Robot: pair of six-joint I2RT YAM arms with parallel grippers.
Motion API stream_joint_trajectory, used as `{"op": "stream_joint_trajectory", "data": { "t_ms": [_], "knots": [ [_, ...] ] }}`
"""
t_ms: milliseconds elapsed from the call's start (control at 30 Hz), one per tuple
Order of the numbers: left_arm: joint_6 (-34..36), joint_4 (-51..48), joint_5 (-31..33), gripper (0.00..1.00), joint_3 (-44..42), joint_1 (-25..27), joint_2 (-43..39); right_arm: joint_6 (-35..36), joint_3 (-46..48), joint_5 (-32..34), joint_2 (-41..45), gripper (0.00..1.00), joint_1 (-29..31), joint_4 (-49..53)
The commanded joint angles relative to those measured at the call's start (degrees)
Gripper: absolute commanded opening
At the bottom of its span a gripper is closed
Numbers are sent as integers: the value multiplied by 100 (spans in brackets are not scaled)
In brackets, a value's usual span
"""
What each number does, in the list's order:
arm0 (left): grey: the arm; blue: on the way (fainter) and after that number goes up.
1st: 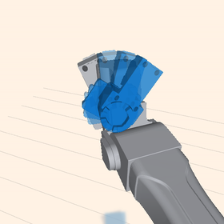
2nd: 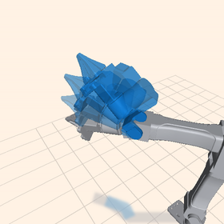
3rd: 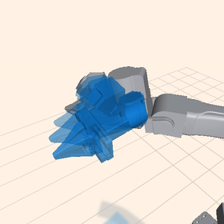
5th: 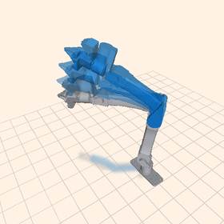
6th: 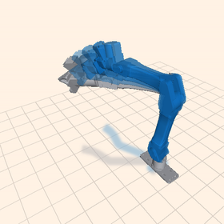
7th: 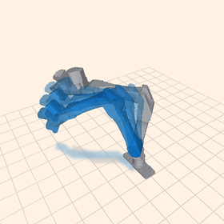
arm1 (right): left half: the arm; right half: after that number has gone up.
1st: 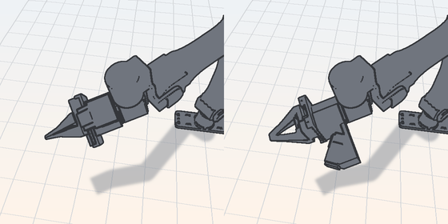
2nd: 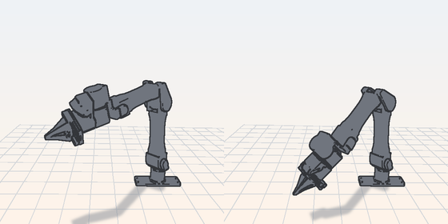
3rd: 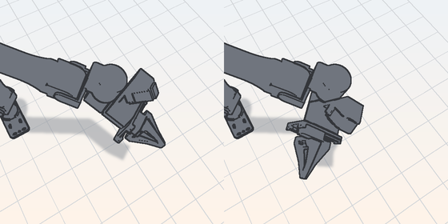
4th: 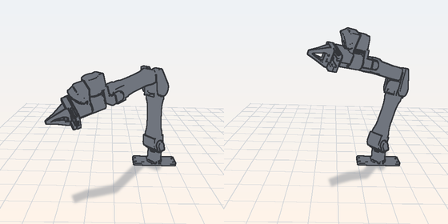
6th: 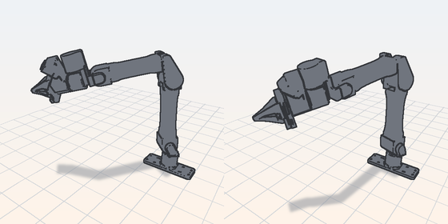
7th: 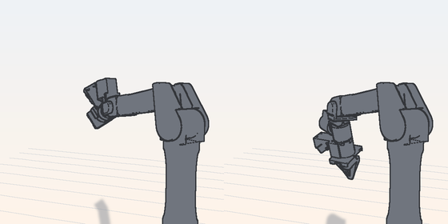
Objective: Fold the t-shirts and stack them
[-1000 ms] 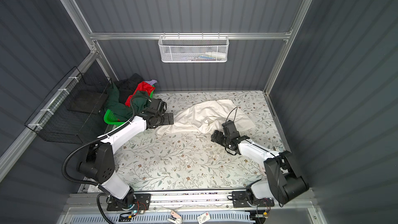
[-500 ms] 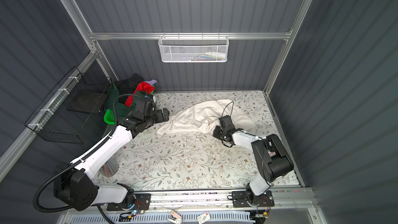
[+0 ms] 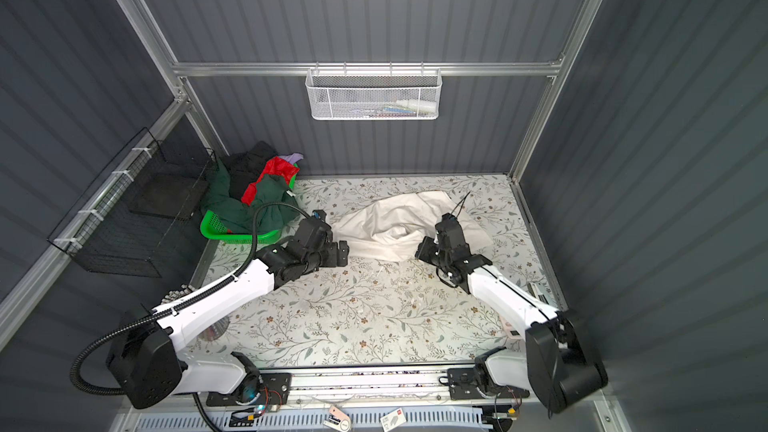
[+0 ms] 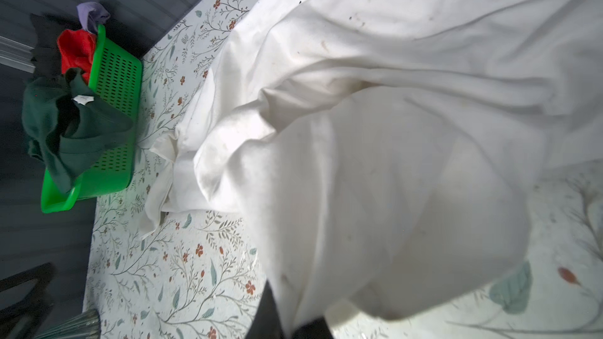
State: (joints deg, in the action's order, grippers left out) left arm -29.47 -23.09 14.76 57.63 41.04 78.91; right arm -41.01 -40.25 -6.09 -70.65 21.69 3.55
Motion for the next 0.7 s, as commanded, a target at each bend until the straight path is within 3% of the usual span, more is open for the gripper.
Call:
{"op": "stream_joint_trajectory", "data": {
  "t_ms": [0,167,333,667],
  "knots": [
    [-307,143,-158,97,23,241,130,-235,261,-69,518,0,-28,301],
    [-626,429,-373,96,-152,517,60,-726,722,-266,1385,0,-25,210],
    [-927,824,-548,93,-299,836,297,-738,701,-310,1815,0,-29,338],
    [-1273,1992,-1017,93,-361,1340,1234,-501,-283,-1010,1119,0,-47,734]
  ]
}}
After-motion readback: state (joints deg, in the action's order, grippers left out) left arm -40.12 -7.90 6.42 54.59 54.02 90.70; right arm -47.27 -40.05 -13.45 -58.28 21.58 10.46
